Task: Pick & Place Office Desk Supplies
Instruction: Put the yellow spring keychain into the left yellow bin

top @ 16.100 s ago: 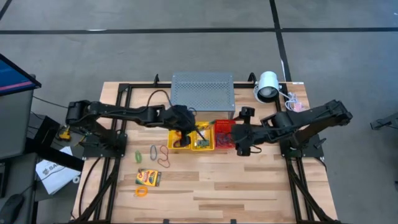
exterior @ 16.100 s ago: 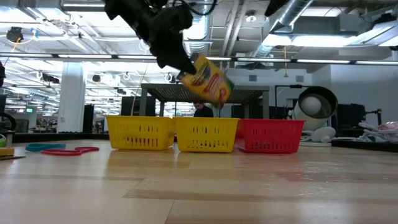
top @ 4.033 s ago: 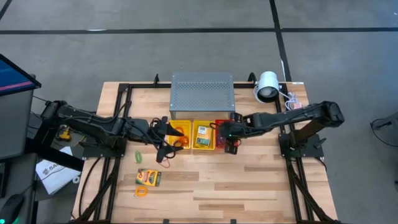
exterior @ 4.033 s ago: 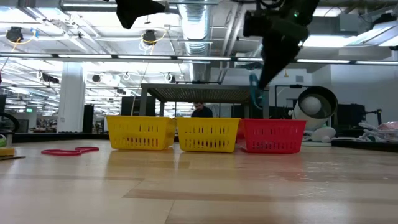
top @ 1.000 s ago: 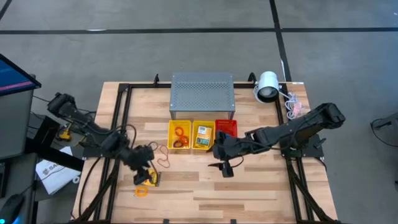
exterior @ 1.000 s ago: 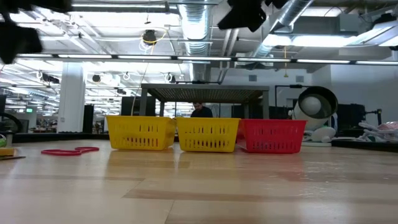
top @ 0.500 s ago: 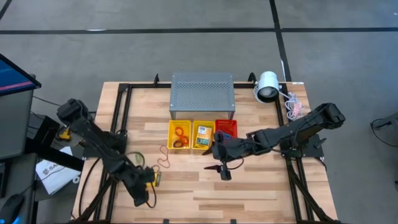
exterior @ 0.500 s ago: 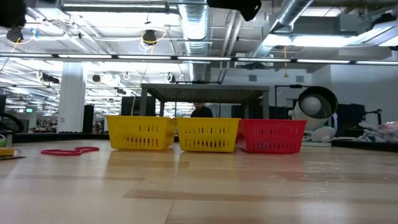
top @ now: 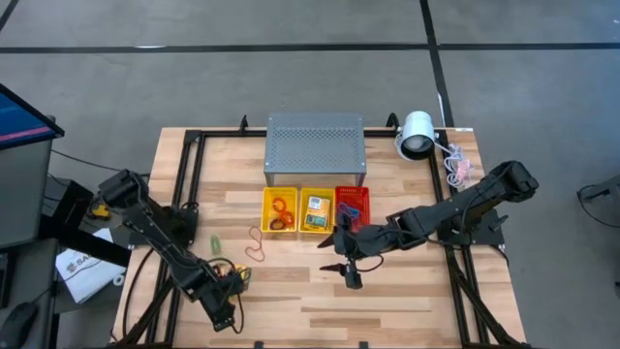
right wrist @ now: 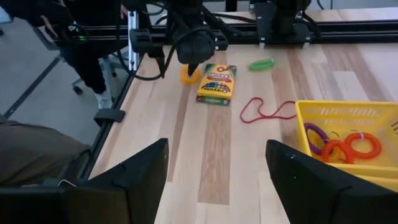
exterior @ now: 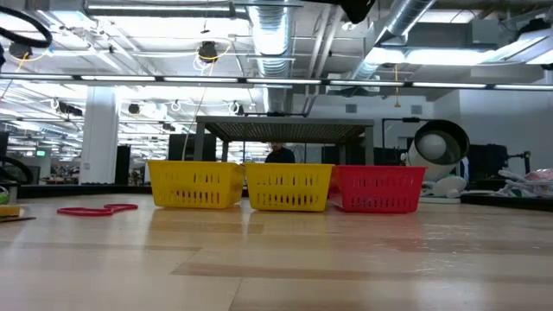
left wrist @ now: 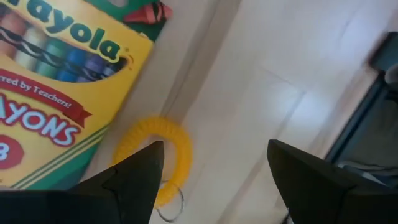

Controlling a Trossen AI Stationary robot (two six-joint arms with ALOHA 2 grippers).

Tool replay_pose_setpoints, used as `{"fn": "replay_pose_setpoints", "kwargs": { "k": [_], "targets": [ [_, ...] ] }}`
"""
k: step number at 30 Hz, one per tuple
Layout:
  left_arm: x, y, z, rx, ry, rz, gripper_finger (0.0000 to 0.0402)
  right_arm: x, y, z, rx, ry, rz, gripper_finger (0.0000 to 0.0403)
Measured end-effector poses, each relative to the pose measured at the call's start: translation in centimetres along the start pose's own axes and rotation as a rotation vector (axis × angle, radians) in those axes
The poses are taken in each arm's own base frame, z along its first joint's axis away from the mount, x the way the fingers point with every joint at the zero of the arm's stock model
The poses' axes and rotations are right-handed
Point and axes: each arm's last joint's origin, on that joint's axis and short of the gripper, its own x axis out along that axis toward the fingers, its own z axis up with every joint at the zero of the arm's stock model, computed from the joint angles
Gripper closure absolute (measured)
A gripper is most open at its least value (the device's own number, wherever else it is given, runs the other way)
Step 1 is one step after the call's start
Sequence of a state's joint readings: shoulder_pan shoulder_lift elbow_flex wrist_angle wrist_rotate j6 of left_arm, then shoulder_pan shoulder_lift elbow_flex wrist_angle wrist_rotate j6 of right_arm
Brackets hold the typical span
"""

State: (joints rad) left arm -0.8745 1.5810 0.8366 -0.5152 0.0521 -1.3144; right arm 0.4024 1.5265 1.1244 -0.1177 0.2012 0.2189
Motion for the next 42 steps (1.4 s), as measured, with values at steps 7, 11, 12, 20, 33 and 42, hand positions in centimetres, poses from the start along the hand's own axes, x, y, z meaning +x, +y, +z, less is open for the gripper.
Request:
{"fn": "replay_pose_setpoints", "kwargs": {
  "k": [7,11,12,20,33,42],
  "targets": [
    [1.2,0.2,0.0,-0.003,0.02,0.044,0.0119,-0.2,0.8,-0.2,0.006,0.0,0.008,0.0143],
    [1.7,0.2,0.0,-0.01,0.048,0.055,0.0119,-0.2,0.7,-0.2,0.006,0.0,0.007,0.0143],
    [1.7,0.1,-0.1,-0.011,0.052,0.057,0.0119,-0.2,0.7,-0.2,0.006,0.0,0.007,0.0143],
    [1.8,0.2,-0.1,-0.008,0.062,0.062,0.0119,-0.2,0.7,-0.2,0.006,0.0,0.006,0.0143],
    [2.1,0.7,-0.2,-0.009,0.059,0.126,0.0123,-0.2,0.9,-0.2,-0.005,0.001,0.012,0.0143],
    [2.7,1.1,-0.3,0.016,0.092,0.166,0.0214,-0.2,0.9,-0.2,-0.005,0.001,0.012,0.0143]
  ]
}}
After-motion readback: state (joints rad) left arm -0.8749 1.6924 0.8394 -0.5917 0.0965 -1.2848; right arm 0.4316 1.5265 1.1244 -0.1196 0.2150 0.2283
